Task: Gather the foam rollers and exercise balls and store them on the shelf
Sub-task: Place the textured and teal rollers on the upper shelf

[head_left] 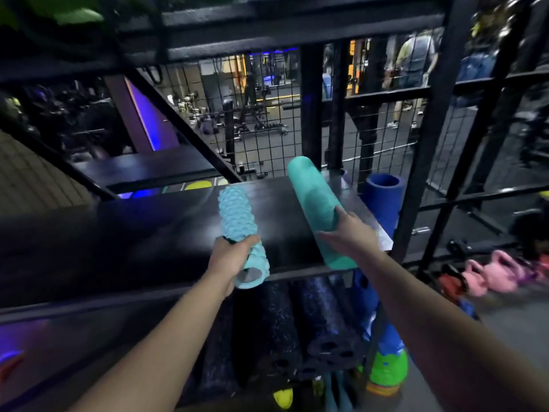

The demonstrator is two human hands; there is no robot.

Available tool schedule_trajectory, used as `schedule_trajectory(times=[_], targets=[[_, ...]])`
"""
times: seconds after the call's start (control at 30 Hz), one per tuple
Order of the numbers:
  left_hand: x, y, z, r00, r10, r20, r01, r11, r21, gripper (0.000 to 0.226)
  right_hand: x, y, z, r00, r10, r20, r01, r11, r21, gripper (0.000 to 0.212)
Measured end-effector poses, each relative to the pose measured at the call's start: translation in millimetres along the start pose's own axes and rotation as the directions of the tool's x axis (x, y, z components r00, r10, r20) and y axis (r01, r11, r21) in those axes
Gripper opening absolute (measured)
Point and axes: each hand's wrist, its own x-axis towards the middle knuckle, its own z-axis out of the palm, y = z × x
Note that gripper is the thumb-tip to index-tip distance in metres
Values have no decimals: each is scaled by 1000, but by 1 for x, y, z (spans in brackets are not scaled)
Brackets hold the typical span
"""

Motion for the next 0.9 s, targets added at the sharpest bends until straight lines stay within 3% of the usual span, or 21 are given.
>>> schedule_trajectory(times=[0.1, 0.27, 0.43, 0.57, 0.67, 0.8, 0.87, 0.9], targets=[[37, 5, 26, 1000, -27, -14, 27, 999, 18, 79, 11, 3, 0, 1000, -17, 23, 17, 1000, -4, 103], [76, 20, 77, 1000, 19, 6, -20, 993, 116, 91, 20, 8, 4, 1000, -7, 17, 7, 1000, 0, 101], [86, 14, 106, 994, 110, 9, -105, 923, 370, 74, 22, 7, 11, 1000, -14, 13, 15, 1000, -19, 96], [71, 3, 112, 953, 274, 132, -293, 713, 637, 58, 22, 1, 16, 1000, -16, -6, 15, 997, -71, 96], [54, 0, 96, 939, 287, 187, -341, 739, 581, 57, 18, -4, 18, 1000, -20, -15, 18, 992, -125, 97], [15, -14, 59, 935, 344, 85, -348, 846, 403, 44, 10, -21, 23, 998, -54, -12, 48, 958, -284, 103], [-11, -37, 35, 891, 453, 41, -434, 819, 375, 32, -8, -34, 29, 972, -178, -153, 120, 937, -329, 97], [-24, -53, 20, 861, 507, 40, -485, 795, 365, 27, -24, -37, 35, 914, -276, -299, 186, 937, -296, 85]])
